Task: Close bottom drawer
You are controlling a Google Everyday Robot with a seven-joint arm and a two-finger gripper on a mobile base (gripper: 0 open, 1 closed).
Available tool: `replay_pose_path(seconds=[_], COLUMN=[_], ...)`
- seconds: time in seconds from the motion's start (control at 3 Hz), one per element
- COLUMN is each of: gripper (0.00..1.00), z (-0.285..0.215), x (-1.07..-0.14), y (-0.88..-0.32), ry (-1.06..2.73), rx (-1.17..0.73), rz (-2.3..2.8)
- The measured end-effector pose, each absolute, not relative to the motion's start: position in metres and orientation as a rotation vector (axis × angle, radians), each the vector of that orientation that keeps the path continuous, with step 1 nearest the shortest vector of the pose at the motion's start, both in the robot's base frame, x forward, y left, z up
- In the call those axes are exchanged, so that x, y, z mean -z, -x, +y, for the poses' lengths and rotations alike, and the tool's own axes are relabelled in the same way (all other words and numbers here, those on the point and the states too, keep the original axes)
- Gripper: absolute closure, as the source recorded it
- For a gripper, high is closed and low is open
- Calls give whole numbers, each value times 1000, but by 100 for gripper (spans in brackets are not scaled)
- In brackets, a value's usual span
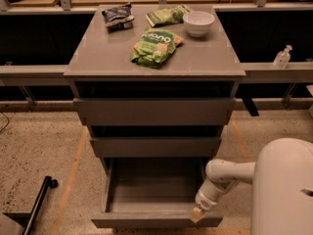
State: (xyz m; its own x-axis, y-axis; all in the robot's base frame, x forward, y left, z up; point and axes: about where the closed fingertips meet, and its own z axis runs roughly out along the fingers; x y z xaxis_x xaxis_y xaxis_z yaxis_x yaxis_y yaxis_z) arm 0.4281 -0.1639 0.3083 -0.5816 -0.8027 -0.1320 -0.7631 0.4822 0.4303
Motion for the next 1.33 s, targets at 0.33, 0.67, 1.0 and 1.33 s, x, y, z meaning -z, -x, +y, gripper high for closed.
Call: replay_pose_path(seconds=[0.33, 0.67, 1.0, 1.33], gripper=[100, 100, 100, 100], z=[-171, -174, -175, -183], x=[-287, -257, -230, -204], y=[-423, -419, -419, -424], ry=[-1338, -1286, -1239, -1175], rx=[650, 612, 589, 567], rz=[-2642, -2660, -2673, -2676])
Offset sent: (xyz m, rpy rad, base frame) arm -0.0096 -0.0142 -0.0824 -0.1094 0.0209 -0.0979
